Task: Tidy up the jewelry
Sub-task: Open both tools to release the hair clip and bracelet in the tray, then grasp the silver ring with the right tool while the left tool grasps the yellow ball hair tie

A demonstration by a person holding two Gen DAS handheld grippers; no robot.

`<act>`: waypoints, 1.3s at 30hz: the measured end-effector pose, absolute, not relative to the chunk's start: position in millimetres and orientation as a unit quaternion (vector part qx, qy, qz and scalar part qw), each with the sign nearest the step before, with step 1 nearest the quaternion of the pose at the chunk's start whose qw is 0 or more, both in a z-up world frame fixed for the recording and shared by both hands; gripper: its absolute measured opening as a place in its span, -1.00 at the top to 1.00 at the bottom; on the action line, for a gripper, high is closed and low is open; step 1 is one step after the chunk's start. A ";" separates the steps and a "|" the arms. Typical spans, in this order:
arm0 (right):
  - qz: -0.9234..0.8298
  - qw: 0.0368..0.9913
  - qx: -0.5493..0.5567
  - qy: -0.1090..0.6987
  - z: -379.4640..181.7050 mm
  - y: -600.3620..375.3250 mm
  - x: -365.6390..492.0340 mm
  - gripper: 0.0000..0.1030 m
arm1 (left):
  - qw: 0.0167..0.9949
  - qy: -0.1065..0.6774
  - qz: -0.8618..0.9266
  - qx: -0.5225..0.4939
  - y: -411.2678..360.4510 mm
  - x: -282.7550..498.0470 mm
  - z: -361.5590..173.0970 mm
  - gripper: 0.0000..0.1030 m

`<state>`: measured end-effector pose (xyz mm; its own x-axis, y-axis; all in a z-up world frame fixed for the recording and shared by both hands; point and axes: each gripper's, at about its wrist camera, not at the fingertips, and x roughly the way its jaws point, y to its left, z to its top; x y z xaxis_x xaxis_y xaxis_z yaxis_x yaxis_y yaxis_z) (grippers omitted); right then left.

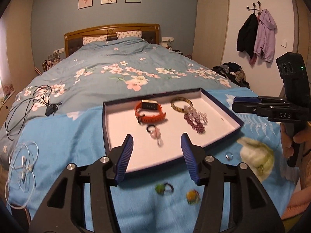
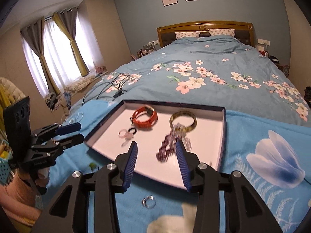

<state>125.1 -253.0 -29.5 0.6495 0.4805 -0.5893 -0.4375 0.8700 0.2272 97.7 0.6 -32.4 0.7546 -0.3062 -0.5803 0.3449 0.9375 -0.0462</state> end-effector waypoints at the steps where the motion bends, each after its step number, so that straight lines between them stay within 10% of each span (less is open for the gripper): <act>1: 0.252 0.907 0.029 0.335 -30.7 -253.5 121.5 0.24 | 0.935 0.305 -0.175 0.033 1.8 93.8 -34.7 0.02; 39: 0.238 0.873 -0.042 0.422 -95.8 -216.0 95.4 0.24 | 0.871 0.428 -0.239 0.029 -32.5 64.9 -100.9 0.20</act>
